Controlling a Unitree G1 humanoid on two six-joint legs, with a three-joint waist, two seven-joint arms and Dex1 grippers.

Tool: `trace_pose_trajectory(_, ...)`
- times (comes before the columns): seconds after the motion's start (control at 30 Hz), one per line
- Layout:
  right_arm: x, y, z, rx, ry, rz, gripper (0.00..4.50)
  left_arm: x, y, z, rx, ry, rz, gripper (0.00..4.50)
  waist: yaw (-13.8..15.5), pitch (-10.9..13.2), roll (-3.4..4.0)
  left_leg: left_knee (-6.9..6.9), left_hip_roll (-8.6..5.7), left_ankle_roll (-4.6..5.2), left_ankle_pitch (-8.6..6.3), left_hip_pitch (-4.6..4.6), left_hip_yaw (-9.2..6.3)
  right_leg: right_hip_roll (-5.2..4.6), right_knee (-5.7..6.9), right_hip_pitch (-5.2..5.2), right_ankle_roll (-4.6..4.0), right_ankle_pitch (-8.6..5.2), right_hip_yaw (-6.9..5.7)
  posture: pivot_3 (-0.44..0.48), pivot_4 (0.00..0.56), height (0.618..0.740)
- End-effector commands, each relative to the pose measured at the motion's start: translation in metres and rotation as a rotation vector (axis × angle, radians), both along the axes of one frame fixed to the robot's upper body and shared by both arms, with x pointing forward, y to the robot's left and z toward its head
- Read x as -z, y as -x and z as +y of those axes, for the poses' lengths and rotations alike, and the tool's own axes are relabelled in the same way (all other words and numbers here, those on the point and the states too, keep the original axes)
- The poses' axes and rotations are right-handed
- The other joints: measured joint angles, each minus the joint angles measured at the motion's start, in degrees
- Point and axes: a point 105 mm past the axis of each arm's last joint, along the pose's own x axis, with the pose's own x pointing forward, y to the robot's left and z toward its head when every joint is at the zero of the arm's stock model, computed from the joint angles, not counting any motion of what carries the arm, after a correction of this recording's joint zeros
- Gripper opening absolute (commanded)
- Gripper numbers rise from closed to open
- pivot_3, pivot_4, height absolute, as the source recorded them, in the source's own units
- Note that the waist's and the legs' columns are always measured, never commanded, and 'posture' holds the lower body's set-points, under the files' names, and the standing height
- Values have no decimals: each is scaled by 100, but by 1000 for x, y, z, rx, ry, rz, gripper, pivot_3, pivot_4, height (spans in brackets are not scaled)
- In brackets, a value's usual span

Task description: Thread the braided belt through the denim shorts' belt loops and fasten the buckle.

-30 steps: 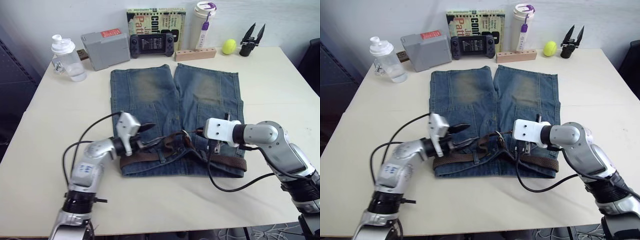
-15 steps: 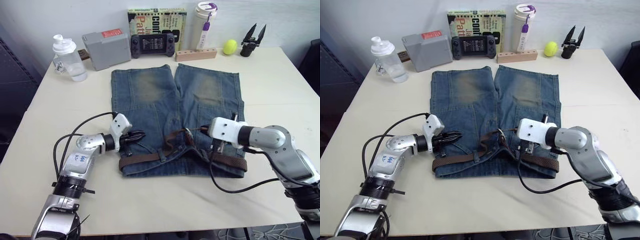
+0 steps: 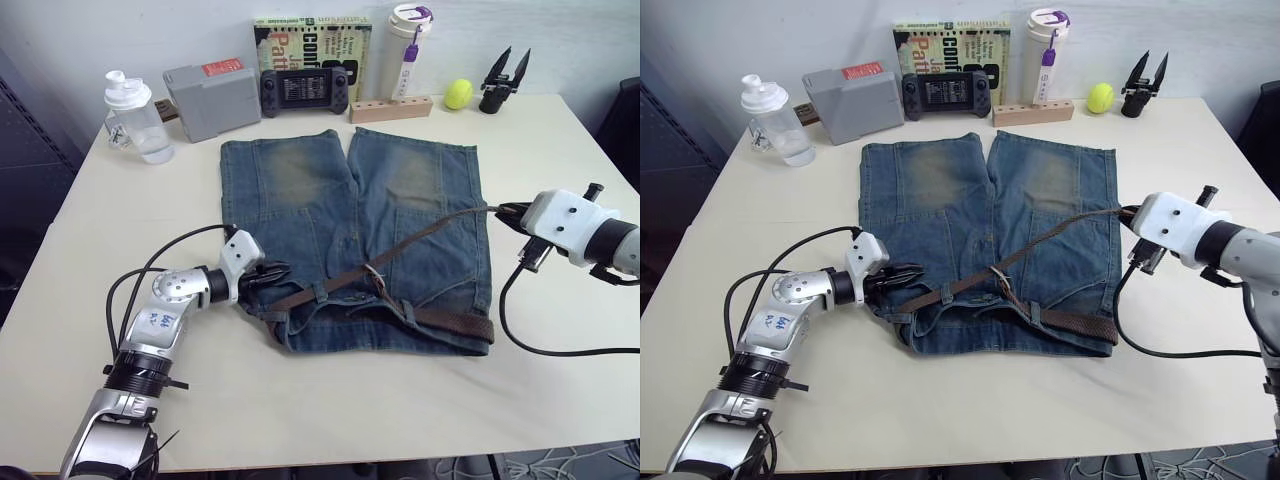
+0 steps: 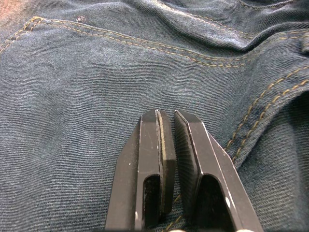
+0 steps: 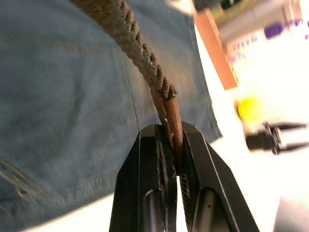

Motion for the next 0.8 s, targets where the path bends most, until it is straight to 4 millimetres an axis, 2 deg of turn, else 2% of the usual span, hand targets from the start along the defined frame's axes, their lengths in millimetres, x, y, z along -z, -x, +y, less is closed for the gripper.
trace_pose_trajectory(0.03,3,13,48,-180,27,7,0,-7,1,2,-7,21,-29,486,0,0,0,0,0,0,0,0,0,0,1,0,0,0,0,0,150,722)
trace_pose_trajectory(0.07,6,15,56,-207,32,16,0,-14,0,2,-9,36,-50,486,1,0,0,1,0,0,0,-1,0,0,1,0,0,0,0,0,150,722)
trace_pose_trajectory(0.17,16,16,82,-275,58,26,0,-43,7,-4,52,133,-91,1256,0,2,-3,2,0,0,0,-8,-2,-1,0,-4,0,0,-1,0,150,722)
trace_pose_trajectory(0.2,20,14,88,-281,63,27,0,-56,11,-7,83,164,-111,1786,9,2,-3,4,1,0,0,-13,-5,-1,-1,-6,0,0,-4,0,150,722)
trace_pose_trajectory(0.27,23,12,94,-279,67,28,0,-68,16,-10,111,192,-127,2528,6,2,-4,5,0,0,0,-15,-8,-2,-2,-6,0,0,-6,0,150,722)
trace_pose_trajectory(0.3,27,8,96,-272,78,32,0,-83,28,-19,184,260,-122,3004,13,2,-3,6,0,0,0,-17,-8,-2,-2,-7,0,0,-6,0,150,722)
trace_pose_trajectory(0.37,31,3,100,-264,89,36,0,-102,48,-33,295,321,-119,3782,3,3,-4,8,0,0,0,-18,-11,-4,-2,-6,0,0,-7,0,150,722)
trace_pose_trajectory(0.47,31,1,105,-262,90,33,0,-105,61,-44,353,312,-112,3782,-6,2,-4,8,1,0,0,-17,-12,-4,-1,-6,0,0,-5,0,150,722)
trace_pose_trajectory(0.6,32,-2,108,-264,108,26,0,-107,65,-53,364,321,-110,3782,-7,2,-4,7,1,0,0,-14,-10,1,0,-6,-1,0,-4,0,150,722)
trace_pose_trajectory(0.8,28,3,118,-309,80,12,0,-94,44,-65,284,201,-185,3782,2,3,-4,6,-1,0,0,-16,-11,1,-3,-5,-1,0,-6,0,150,722)
